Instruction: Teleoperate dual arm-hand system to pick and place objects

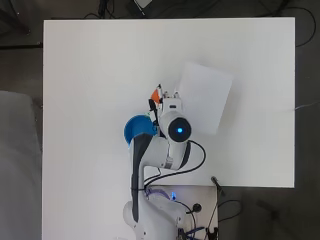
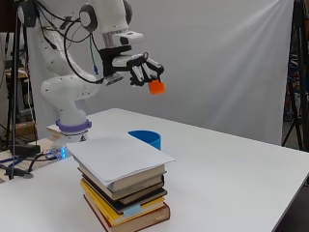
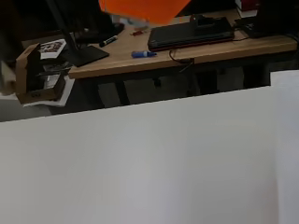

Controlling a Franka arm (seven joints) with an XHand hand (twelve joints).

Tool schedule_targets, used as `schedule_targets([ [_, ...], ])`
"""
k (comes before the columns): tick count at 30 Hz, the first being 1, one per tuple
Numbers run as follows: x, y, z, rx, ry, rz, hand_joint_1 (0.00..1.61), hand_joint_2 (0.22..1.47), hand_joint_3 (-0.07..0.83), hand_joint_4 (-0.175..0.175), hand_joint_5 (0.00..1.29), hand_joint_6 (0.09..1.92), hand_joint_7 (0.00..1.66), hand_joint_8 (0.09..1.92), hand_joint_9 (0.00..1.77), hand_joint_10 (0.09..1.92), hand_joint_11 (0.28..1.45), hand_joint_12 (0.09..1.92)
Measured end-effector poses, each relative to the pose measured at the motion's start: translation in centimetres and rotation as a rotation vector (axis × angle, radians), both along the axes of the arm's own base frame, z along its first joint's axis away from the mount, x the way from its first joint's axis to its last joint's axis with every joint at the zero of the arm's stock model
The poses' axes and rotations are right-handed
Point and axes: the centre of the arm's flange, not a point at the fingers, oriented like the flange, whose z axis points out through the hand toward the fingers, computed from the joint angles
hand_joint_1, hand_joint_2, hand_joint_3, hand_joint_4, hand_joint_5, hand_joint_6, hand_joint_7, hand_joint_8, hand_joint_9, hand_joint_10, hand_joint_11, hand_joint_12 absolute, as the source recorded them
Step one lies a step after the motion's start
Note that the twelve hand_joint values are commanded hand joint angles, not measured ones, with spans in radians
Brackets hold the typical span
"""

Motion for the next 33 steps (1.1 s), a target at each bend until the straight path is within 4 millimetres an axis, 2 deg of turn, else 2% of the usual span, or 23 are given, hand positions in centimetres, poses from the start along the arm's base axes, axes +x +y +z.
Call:
schedule_targets([
  [3,-0.9,2.5,0.3,-0.02,0.013,0.113,0.89,1.25,0.002,0.175,0.71,1.4,1.11,1.92,1.48,1.92,1.14,1.91],
  [6,-1.9,4.5,-0.9,-0.046,0.036,0.207,0.88,1.26,0.003,0.175,0.69,1.43,1.04,1.92,1.44,1.92,1.15,1.92],
  [8,-2.8,5.7,-2.4,-0.062,0.056,0.262,0.87,1.27,0.003,0.175,0.67,1.45,0.86,1.92,1.29,1.92,1.08,1.92],
  [9,-3.2,6.1,-3.4,-0.065,0.074,0.296,0.97,1.29,0.006,0.049,0.64,1.42,0.78,1.88,1.19,1.92,1.0,1.92],
  [10,-3.5,6.3,-4.4,-0.066,0.09,0.328,1.05,1.3,0.005,-0.052,0.61,1.39,0.74,1.82,1.11,1.92,0.94,1.92],
  [11,-3.7,6.5,-5.2,-0.066,0.106,0.355,1.1,1.31,0.004,-0.109,0.58,1.4,0.72,1.77,1.07,1.92,0.9,1.92],
  [12,-3.7,6.7,-5.9,-0.061,0.125,0.371,1.12,1.32,0.004,-0.14,0.56,1.41,0.71,1.75,1.04,1.92,0.88,1.92],
  [14,-3.6,6.7,-7.6,-0.047,0.175,0.369,1.13,1.33,0.004,-0.167,0.54,1.42,0.69,1.76,0.98,1.92,0.8,1.9],
  [16,-3.6,6.5,-9.6,-0.038,0.217,0.348,1.13,1.34,0.004,-0.16,0.53,1.44,0.68,1.77,0.92,1.92,0.74,1.88],
  [19,-4.6,5.9,-13.6,-0.011,0.278,0.334,1.12,1.35,0.003,-0.173,0.51,1.45,0.66,1.81,0.9,1.92,0.69,1.86],
  [21,-5.4,5.8,-16.4,0.002,0.337,0.321,1.12,1.36,0.002,-0.17,0.51,1.47,0.66,1.81,0.84,1.92,0.62,1.77],
  [23,-5.7,5.8,-17.9,0.01,0.379,0.278,1.12,1.36,0.001,-0.166,0.51,1.47,0.65,1.82,0.81,1.92,0.59,1.72],
  [24,-5.7,5.8,-18.2,0.011,0.385,0.256,0.97,1.33,-0.008,-0.103,0.46,1.14,0.6,1.4,0.75,1.55,0.56,1.36],
  [25,-5.7,5.8,-18.4,0.013,0.385,0.24,0.72,1.23,-0.018,-0.085,0.28,0.7,0.38,0.86,0.49,1.02,0.48,0.87],
  [26,-5.7,5.8,-18.7,0.015,0.381,0.232,0.47,1.15,-0.015,-0.087,0.15,0.38,0.21,0.46,0.31,0.61,0.42,0.49],
  [27,-5.9,5.9,-19.0,0.017,0.382,0.23,0.3,1.1,-0.01,-0.086,0.1,0.19,0.15,0.24,0.26,0.35,0.4,0.26],
  [28,-6.0,6.1,-19.2,0.021,0.386,0.228,0.2,1.08,-0.005,-0.082,0.09,0.1,0.16,0.12,0.28,0.19,0.41,0.13],
  [29,-6.1,6.2,-19.1,0.024,0.386,0.228,0.16,1.07,-0.003,-0.065,0.1,0.09,0.18,0.09,0.3,0.11,0.42,0.09],
  [31,-6.1,6.4,-18.2,0.03,0.353,0.222,0.15,1.04,-0.004,-0.01,0.12,0.09,0.24,0.09,0.37,0.09,0.43,0.09],
  [33,-5.7,6.2,-16.2,0.043,0.287,0.209,0.16,1.02,-0.003,0.027,0.19,0.09,0.3,0.09,0.42,0.09,0.45,0.09],
])
